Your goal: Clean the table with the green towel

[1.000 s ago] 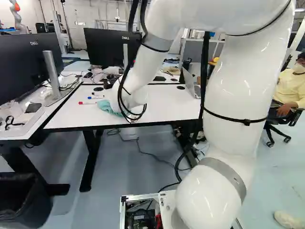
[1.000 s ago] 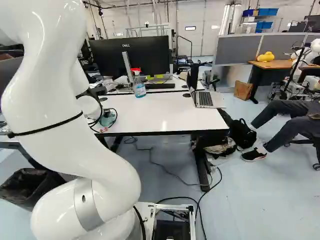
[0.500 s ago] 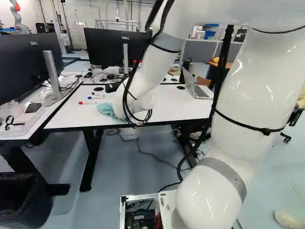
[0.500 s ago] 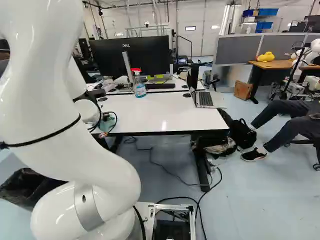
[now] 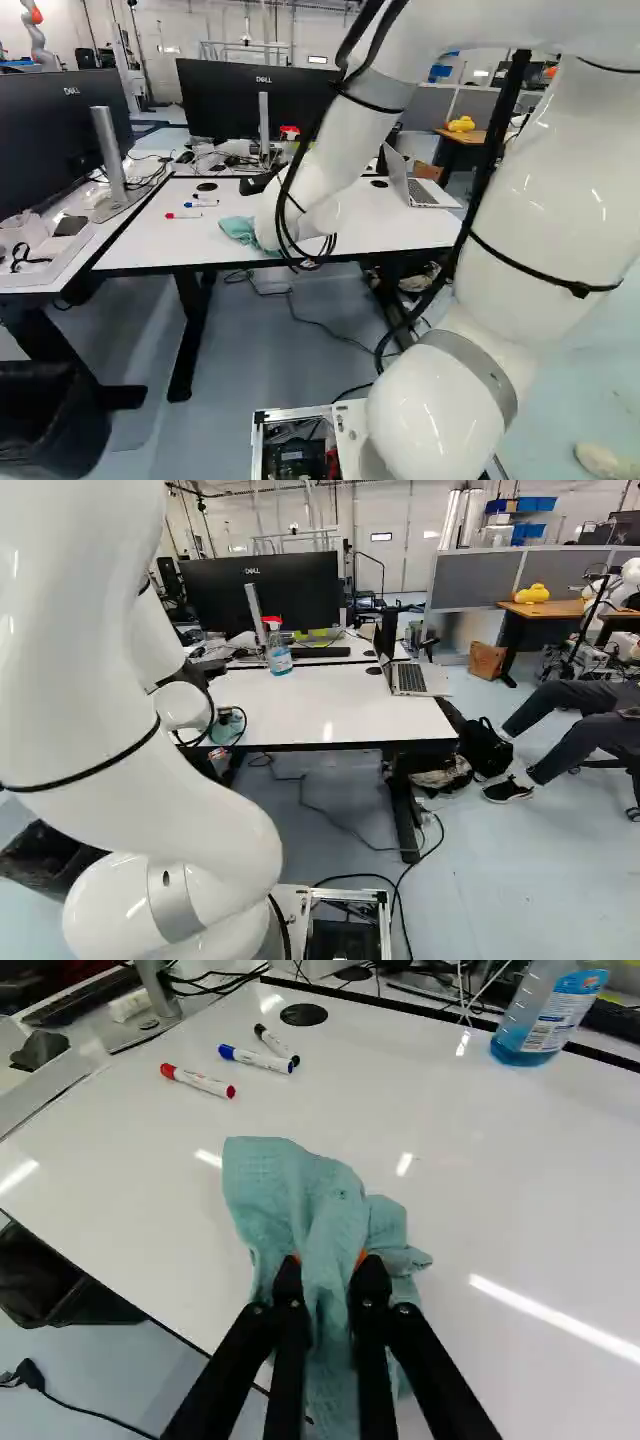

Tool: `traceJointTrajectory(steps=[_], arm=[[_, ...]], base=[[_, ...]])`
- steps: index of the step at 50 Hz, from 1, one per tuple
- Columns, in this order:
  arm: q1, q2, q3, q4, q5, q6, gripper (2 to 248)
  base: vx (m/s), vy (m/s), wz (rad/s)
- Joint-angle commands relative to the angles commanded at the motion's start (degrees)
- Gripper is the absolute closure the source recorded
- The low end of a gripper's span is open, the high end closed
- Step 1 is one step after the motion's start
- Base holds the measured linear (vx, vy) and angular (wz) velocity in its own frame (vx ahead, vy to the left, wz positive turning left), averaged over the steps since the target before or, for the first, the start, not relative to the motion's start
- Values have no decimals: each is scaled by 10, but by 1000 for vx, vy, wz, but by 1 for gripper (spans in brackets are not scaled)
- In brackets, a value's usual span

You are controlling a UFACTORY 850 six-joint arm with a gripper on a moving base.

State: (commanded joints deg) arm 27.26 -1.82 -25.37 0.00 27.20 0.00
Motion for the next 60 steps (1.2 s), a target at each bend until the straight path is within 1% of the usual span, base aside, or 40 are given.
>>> traceJointTrajectory(steps=[7,14,29,41,60], arm=[[-15,3,3,0,0,0,199],[-27,-6,-6,0,0,0,199],[-37,-44,-47,0,0,0,199],[-26,-72,-78,0,0,0,199],[8,-90,-99,0,0,0,199]], base=[[0,0,0],[0,0,0],[0,0,0],[0,0,0],[0,0,0]])
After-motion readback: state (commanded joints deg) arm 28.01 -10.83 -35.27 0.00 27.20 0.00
